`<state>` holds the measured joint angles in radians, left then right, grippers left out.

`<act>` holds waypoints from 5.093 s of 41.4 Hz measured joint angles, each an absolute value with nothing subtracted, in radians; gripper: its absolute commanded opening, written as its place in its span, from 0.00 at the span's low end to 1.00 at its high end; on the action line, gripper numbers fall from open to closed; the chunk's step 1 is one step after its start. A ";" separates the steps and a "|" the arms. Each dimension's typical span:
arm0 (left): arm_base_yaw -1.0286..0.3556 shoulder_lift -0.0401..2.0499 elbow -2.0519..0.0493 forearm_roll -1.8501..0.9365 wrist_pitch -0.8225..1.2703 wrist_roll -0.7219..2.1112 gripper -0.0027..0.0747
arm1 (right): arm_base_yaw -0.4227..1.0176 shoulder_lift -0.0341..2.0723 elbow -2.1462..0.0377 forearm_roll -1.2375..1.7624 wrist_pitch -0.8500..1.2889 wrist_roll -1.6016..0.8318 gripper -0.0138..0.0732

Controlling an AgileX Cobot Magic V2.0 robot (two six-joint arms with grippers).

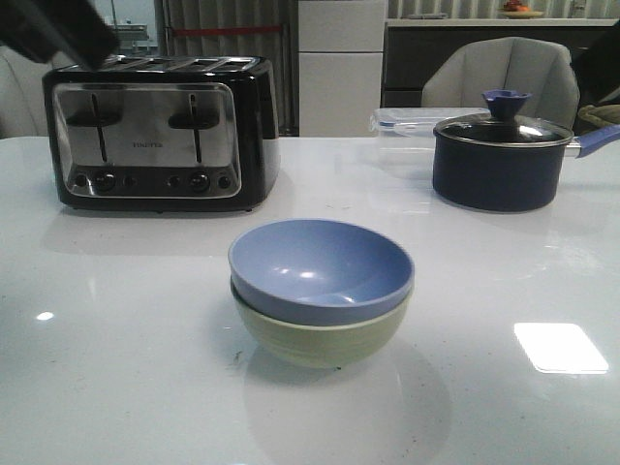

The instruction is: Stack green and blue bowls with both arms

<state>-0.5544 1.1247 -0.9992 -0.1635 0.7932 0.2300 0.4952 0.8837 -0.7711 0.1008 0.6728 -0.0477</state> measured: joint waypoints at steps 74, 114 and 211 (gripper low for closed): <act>-0.467 0.513 -0.569 0.032 0.705 -0.005 0.15 | 0.495 0.884 -0.754 0.099 0.677 -0.048 0.22; -0.057 -0.004 0.005 0.000 0.047 -0.005 0.15 | 0.495 0.884 -0.754 0.099 0.679 -0.048 0.22; -0.057 -0.004 0.005 0.000 0.047 -0.005 0.15 | -0.001 -0.011 0.028 0.083 0.083 -0.050 0.22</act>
